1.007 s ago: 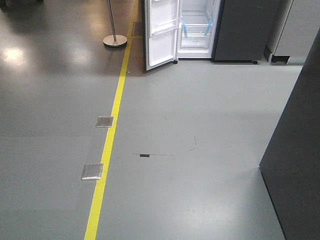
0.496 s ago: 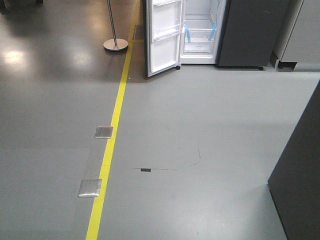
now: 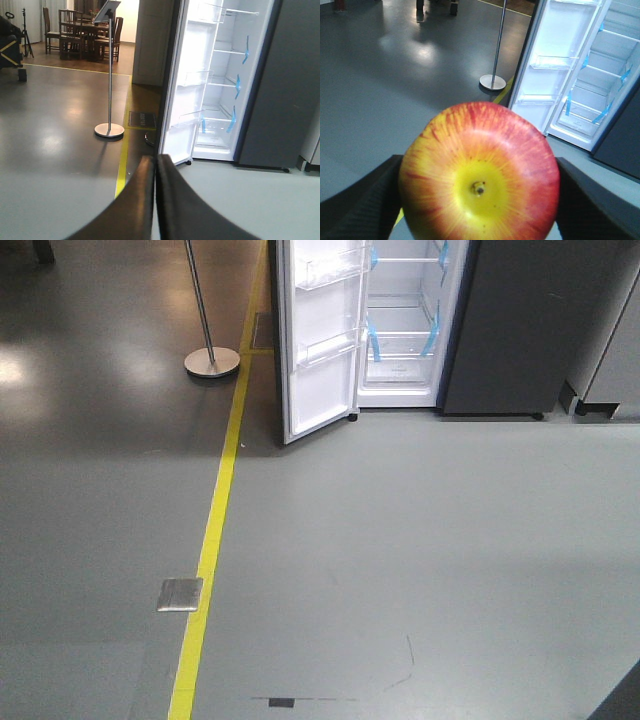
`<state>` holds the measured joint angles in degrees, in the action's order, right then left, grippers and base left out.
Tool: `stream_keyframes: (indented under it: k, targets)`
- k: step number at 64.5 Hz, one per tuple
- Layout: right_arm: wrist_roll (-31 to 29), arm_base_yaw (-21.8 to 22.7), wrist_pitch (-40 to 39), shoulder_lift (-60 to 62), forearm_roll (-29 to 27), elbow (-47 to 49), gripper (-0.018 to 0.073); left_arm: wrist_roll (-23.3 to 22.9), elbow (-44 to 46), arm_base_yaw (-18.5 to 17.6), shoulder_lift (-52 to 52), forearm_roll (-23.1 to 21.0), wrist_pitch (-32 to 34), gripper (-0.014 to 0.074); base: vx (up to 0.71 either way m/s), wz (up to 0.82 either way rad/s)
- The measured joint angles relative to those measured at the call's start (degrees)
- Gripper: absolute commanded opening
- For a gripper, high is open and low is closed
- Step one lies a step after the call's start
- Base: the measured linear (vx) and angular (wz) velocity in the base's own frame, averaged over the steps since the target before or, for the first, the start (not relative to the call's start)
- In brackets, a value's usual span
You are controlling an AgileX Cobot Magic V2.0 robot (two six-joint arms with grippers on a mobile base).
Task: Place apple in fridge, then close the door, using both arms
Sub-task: 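Drive toward the open white refrigerator carrying the apple, then approach the refrigerator's open door and shelves with the apple held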
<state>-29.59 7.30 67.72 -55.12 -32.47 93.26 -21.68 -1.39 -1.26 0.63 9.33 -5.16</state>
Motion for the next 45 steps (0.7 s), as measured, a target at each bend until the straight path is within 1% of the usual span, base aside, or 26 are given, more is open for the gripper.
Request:
stream_keyframes:
  k: [45]
  targets:
    - [0.0, 0.0, 0.0, 0.0, 0.05, 0.0, 0.013, 0.0, 0.0, 0.0, 0.0, 0.0, 0.0, -0.0007, 0.25, 0.0]
